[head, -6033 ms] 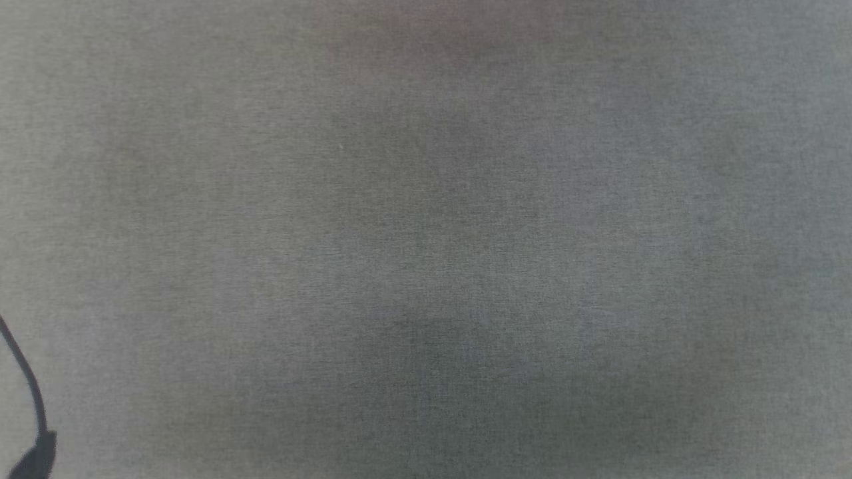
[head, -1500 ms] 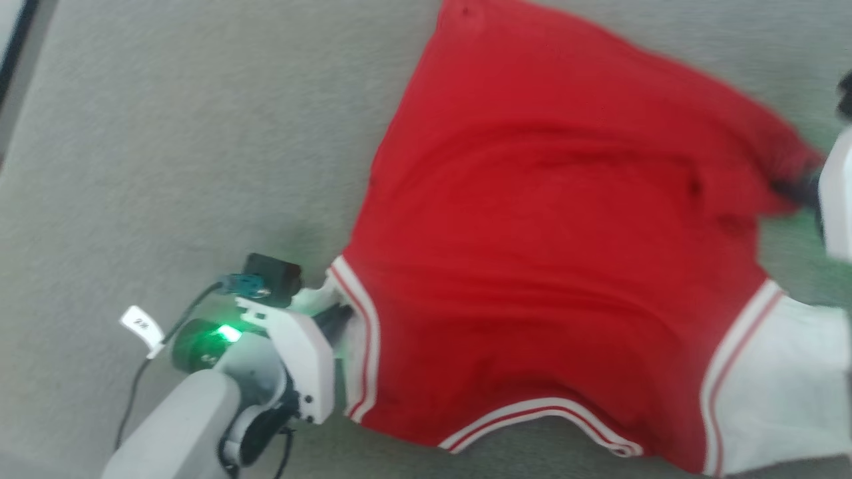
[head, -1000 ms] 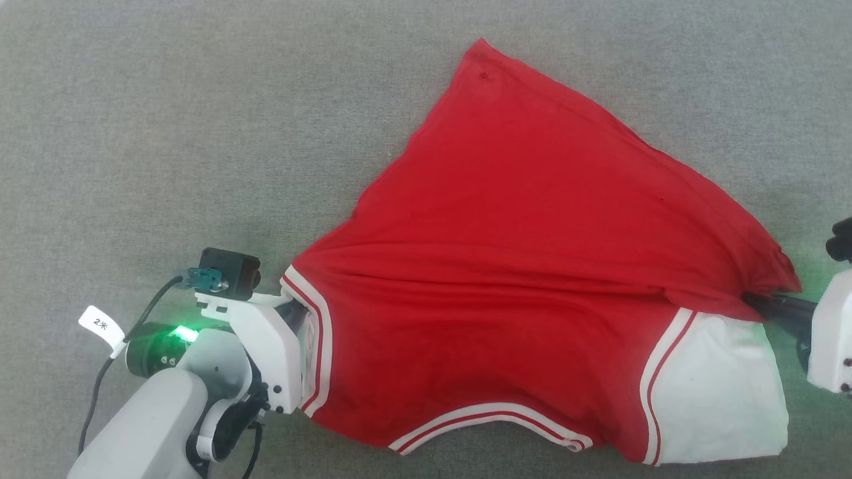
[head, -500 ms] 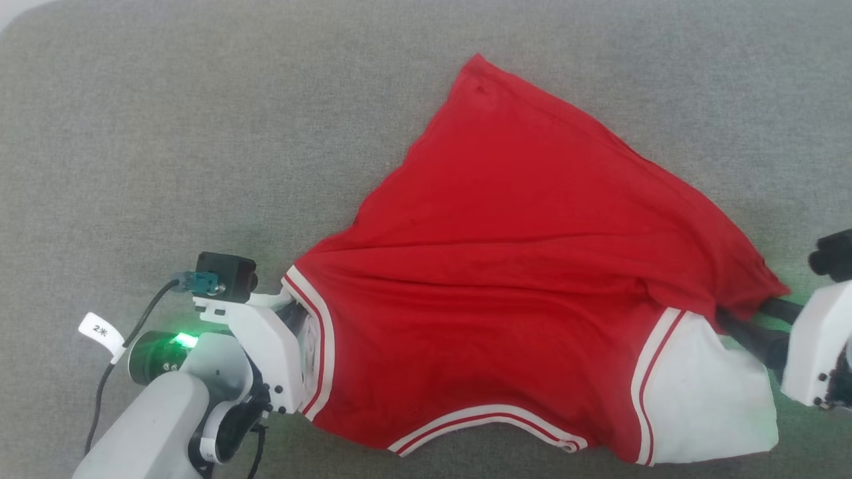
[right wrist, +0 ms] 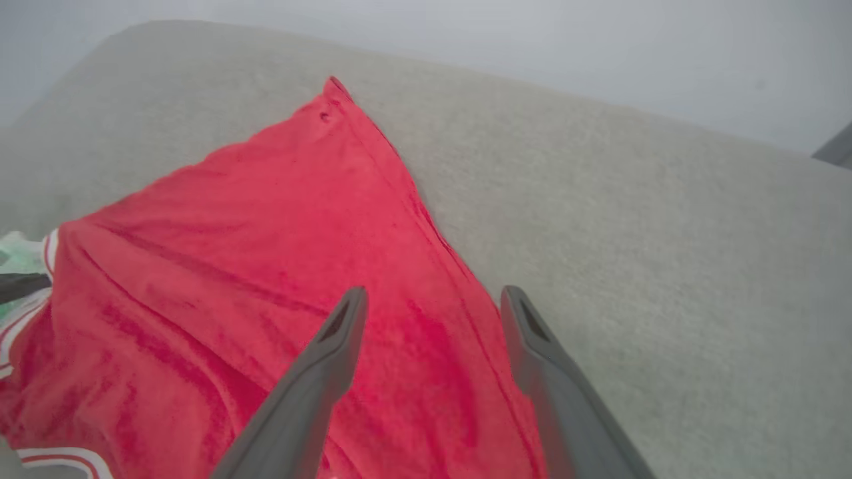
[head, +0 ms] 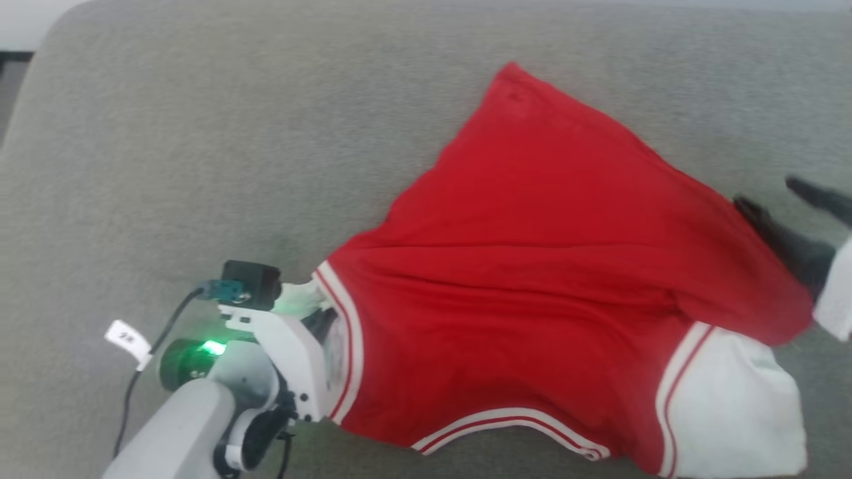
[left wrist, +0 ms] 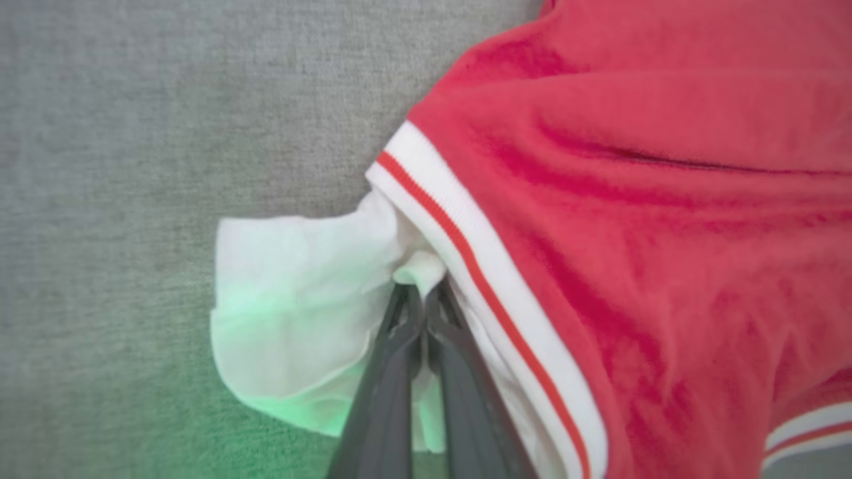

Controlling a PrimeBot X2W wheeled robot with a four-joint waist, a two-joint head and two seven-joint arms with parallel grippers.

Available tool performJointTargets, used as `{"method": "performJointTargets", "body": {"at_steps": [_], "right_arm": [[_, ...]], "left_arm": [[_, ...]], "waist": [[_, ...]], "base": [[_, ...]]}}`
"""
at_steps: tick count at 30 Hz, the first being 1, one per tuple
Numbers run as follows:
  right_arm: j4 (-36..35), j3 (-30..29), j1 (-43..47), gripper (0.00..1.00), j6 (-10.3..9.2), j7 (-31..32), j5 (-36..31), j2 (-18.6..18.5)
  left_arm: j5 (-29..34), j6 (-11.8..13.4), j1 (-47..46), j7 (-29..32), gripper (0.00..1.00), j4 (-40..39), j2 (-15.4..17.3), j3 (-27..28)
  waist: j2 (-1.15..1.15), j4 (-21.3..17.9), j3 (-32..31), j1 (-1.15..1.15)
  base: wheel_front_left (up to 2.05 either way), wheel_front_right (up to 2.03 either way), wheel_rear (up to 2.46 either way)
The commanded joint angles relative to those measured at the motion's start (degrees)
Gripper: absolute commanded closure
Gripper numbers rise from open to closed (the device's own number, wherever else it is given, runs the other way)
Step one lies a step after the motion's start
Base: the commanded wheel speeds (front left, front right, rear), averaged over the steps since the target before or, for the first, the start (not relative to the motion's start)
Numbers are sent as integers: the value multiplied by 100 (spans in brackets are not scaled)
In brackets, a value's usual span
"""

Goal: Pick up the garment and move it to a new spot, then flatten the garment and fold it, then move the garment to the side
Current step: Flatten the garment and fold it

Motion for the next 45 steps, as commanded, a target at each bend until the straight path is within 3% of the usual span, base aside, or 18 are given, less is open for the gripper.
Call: {"method": "performJointTargets", "body": {"at_steps": [1,8,20,29,35,36,37,45], "right_arm": [[37,104,-328,0,-2,50,-114,24],[735,759,-1661,0,-2,142,-165,32],[3289,2231,-3777,0,-2,759,99,-121],[4762,3367,-4065,0,-5,1840,301,-265],[5294,3776,-3787,0,-8,1868,534,-131],[5254,3834,-3813,54,-8,1844,572,-144],[5206,3890,-3868,100,-7,1801,607,-176],[4745,3973,-4567,100,-6,1237,1047,-396]], "left_arm": [[13,-48,18,14,100,102,-91,-120],[76,-215,-235,-80,100,268,-421,-337],[114,-750,-804,-366,100,1061,-1309,-840],[39,-1016,-1015,-668,100,1679,-1668,-935],[3,-1084,-1162,-799,100,2014,-1771,-945],[-4,-1100,-1196,-814,100,2065,-1773,-937],[2,-1108,-1234,-813,100,2113,-1755,-924],[123,-1014,-1757,-652,100,1999,-1276,-696]], "waist": [[0,206,64,0],[0,723,250,0],[0,2027,644,0],[0,2468,885,0],[0,2484,941,0],[0,2459,939,0],[0,2423,931,0],[0,1889,702,0]], "base": [[0,0,0],[0,0,0],[0,0,0],[0,0,0],[0,0,0],[0,0,0],[0,0,0],[0,0,0]]}}
